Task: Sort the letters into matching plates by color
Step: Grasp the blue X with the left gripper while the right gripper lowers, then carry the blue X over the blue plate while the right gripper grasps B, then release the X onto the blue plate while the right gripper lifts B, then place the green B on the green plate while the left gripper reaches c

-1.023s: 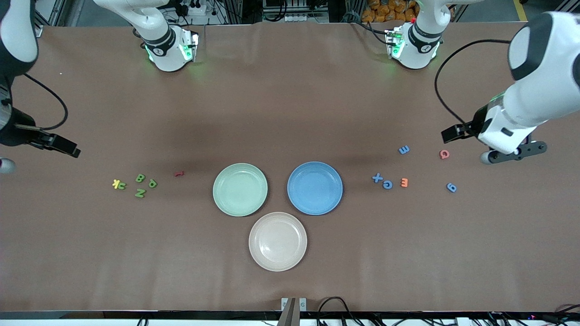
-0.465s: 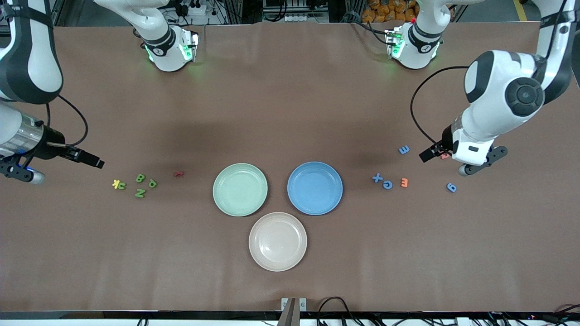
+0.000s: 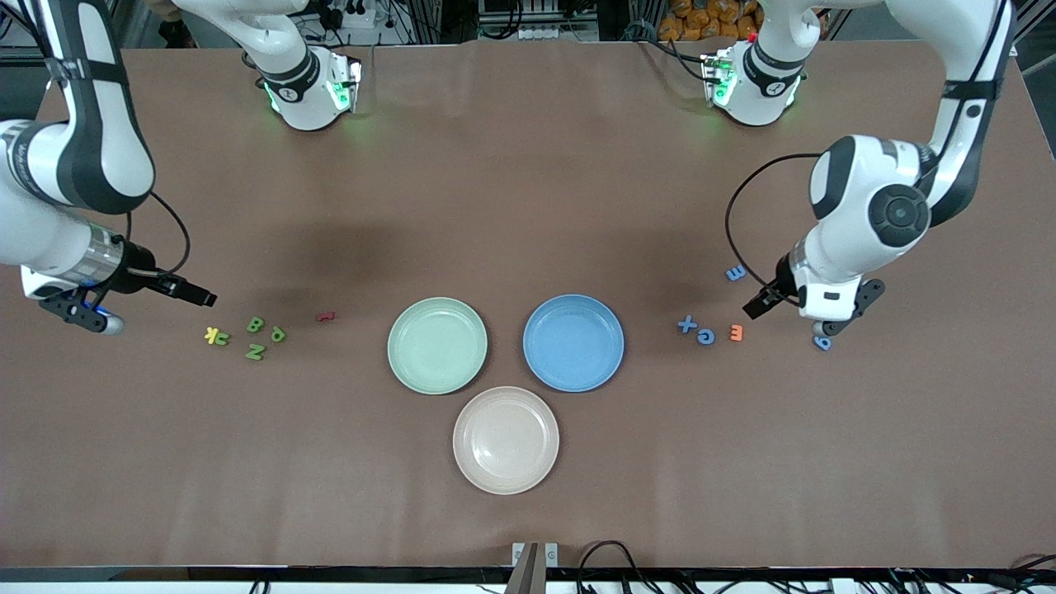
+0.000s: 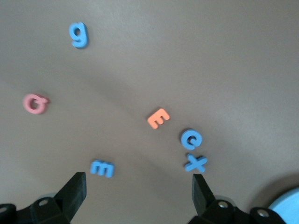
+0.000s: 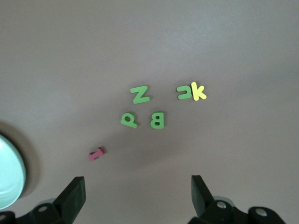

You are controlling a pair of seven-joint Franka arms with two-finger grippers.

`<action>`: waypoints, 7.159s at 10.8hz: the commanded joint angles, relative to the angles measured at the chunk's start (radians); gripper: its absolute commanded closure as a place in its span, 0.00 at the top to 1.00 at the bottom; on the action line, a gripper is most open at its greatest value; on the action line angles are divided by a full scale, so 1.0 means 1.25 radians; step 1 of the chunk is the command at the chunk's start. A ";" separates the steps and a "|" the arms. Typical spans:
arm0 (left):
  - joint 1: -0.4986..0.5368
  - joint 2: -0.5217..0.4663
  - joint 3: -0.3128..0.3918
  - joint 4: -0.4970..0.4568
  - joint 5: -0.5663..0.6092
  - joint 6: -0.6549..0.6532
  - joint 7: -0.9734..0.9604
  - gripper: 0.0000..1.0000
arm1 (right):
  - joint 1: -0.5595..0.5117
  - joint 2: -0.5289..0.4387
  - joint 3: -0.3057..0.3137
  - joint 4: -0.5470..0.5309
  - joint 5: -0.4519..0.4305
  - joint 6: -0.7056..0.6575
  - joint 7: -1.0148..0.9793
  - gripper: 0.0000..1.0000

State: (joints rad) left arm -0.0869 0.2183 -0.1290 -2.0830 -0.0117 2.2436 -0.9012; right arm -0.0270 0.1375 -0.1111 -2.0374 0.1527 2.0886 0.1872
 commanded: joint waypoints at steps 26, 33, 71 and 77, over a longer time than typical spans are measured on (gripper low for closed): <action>-0.142 0.300 0.014 0.098 0.051 0.229 -0.152 0.00 | 0.025 0.229 0.004 -0.172 0.034 0.461 0.043 1.00; -0.143 0.281 0.015 0.100 0.051 0.225 -0.152 0.00 | 0.025 0.240 0.003 -0.190 0.030 0.489 0.033 0.82; -0.305 0.324 0.015 0.301 0.077 0.166 -0.071 1.00 | 0.034 0.224 0.003 -0.154 0.026 0.469 0.015 0.13; -0.189 0.254 0.015 0.200 0.106 0.128 0.137 1.00 | 0.089 0.183 0.003 -0.045 -0.029 0.284 0.015 0.14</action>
State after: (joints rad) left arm -0.3398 0.5965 -0.1026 -1.7420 0.0923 2.4098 -0.7898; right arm 0.0471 0.3893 -0.1041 -2.1390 0.1403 2.5121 0.2078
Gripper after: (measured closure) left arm 0.000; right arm 0.714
